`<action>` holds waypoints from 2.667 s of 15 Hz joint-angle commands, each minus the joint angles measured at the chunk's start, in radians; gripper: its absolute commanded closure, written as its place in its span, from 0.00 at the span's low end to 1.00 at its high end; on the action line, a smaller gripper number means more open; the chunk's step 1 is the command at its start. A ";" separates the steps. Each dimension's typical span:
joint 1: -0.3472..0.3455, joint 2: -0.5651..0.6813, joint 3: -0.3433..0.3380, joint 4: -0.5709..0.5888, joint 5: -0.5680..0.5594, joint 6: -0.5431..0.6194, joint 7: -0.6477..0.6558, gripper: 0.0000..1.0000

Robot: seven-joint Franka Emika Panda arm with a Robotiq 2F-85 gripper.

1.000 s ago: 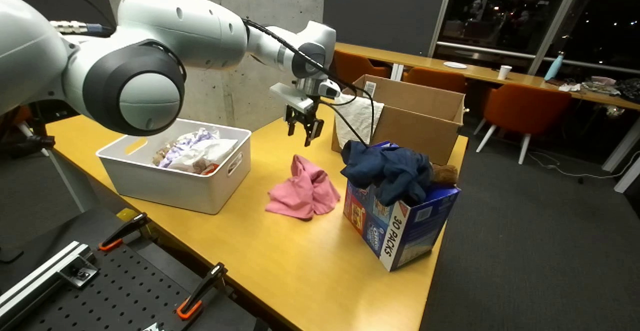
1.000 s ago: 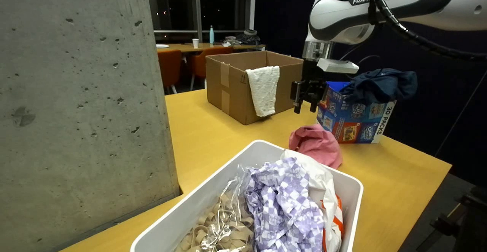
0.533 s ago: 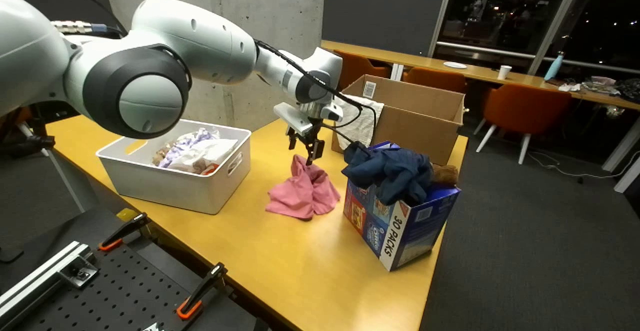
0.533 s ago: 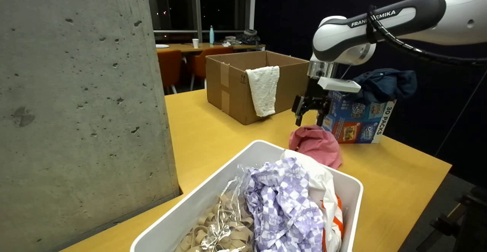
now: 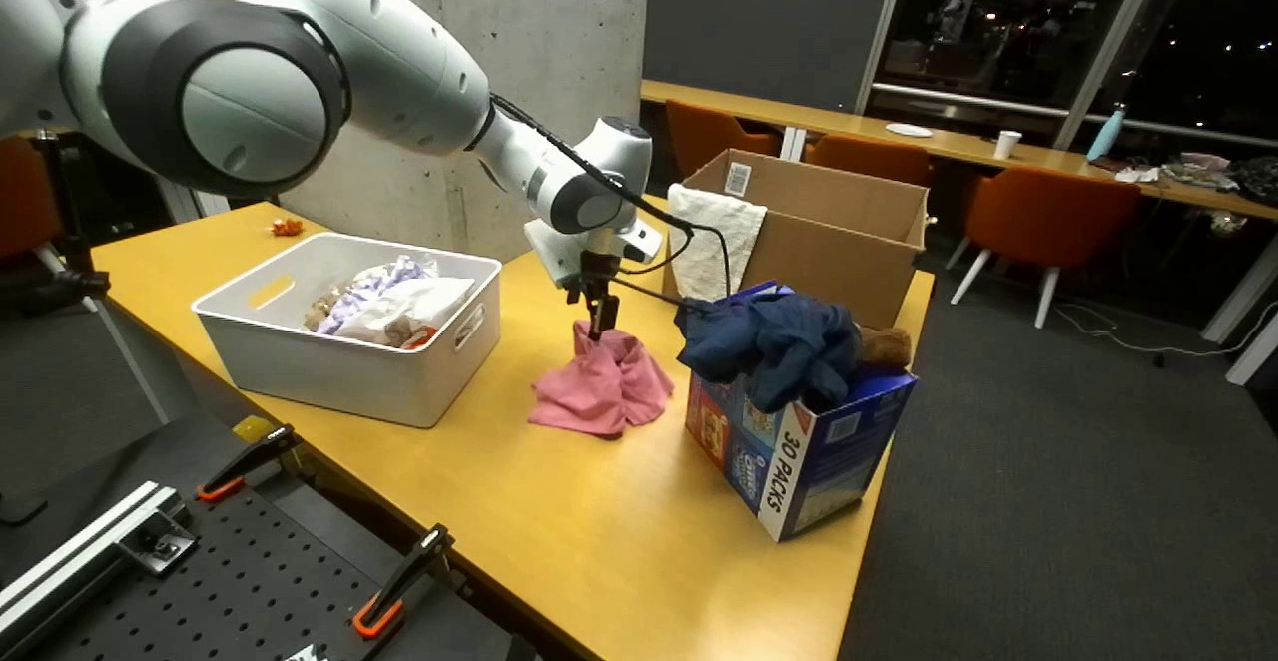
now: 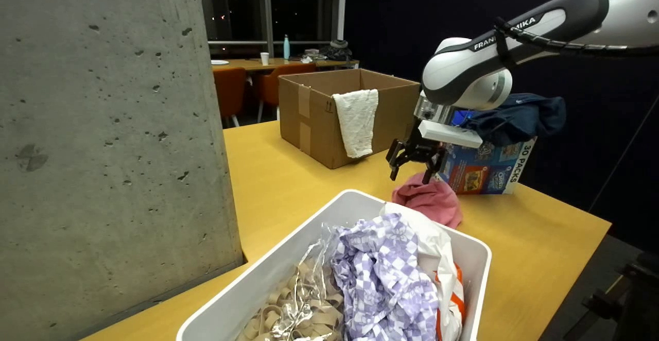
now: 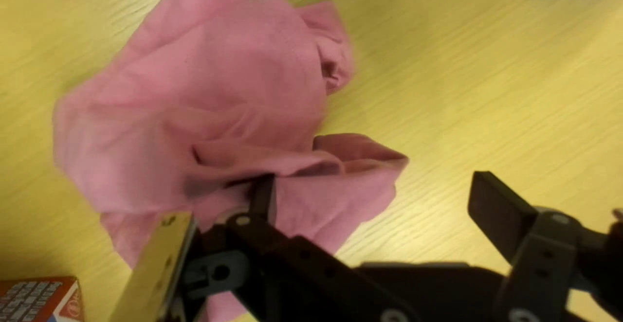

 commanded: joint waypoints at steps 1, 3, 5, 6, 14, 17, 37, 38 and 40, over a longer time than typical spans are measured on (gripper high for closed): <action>0.026 -0.145 -0.008 -0.236 0.012 0.096 0.096 0.00; 0.031 -0.203 -0.011 -0.329 0.016 0.121 0.128 0.00; 0.032 -0.266 -0.019 -0.422 0.017 0.138 0.157 0.00; 0.032 -0.301 -0.024 -0.470 0.015 0.150 0.164 0.00; 0.023 -0.594 -0.112 -0.813 -0.018 0.170 0.202 0.00; 0.013 -0.626 -0.148 -0.814 -0.042 0.163 0.221 0.00; 0.020 -0.181 -0.121 -0.248 -0.091 0.104 0.212 0.00; 0.020 -0.159 -0.117 -0.223 -0.090 0.103 0.210 0.00; 0.015 -0.117 -0.107 -0.181 -0.083 0.105 0.204 0.00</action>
